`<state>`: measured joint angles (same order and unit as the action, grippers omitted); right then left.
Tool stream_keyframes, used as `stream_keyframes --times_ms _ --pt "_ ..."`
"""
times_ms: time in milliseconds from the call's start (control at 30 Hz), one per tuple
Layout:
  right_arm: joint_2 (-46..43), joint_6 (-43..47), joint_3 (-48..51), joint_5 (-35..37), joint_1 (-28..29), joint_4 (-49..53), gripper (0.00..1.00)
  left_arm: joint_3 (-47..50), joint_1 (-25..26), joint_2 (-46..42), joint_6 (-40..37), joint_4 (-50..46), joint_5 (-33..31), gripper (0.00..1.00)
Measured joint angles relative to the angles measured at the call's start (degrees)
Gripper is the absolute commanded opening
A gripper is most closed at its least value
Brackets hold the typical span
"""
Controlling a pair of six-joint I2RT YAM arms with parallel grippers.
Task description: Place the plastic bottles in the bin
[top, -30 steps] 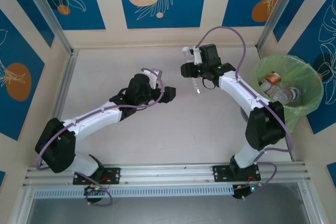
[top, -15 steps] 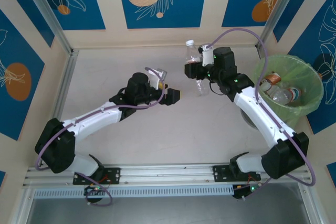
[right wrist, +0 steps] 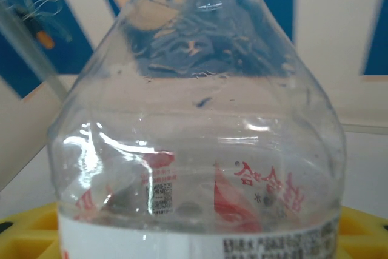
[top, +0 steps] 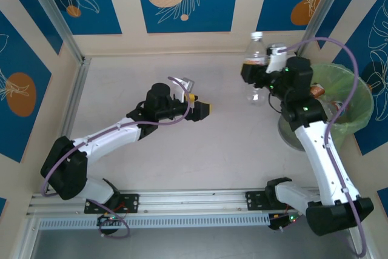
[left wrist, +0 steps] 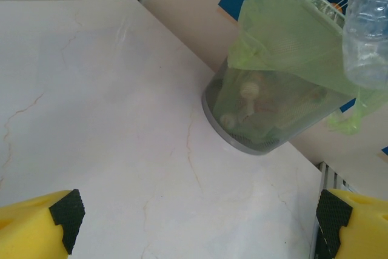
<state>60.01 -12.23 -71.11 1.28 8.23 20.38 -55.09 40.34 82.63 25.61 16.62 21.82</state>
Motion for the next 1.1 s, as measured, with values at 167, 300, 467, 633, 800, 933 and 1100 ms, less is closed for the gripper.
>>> stream_keyframes --times_ms 167,300,467,633,800,933,1100 --pt "-3.52 -0.55 -0.02 -1.4 -15.21 4.31 0.62 0.0 0.0 0.46 -0.04 0.52 0.26 1.0" --pt "-4.52 -3.32 -0.04 -3.32 -24.81 6.86 0.62 -0.07 0.0 1.62 -0.09 0.59 0.28 1.0" --pt "-4.31 -8.57 -0.09 -5.88 -31.63 6.84 0.62 -1.03 0.0 3.74 -0.52 0.52 0.87 1.0" --pt "-2.47 -10.75 -1.18 -3.61 -34.23 4.5 0.61 -1.2 0.0 3.82 -0.94 0.35 0.9 1.0" --pt "0.52 -9.38 -1.81 2.73 -34.73 -0.13 0.61 -1.66 0.0 3.82 -1.77 -0.28 0.87 1.0" --pt "4.0 -7.5 -2.05 6.45 -34.77 -3.41 0.62 -1.86 0.0 3.82 -1.79 -0.7 0.87 1.0" --pt "6.47 -7.1 -0.79 8.07 -34.86 -7.19 0.63 -1.86 0.0 3.82 -1.75 -1.14 0.87 1.0"
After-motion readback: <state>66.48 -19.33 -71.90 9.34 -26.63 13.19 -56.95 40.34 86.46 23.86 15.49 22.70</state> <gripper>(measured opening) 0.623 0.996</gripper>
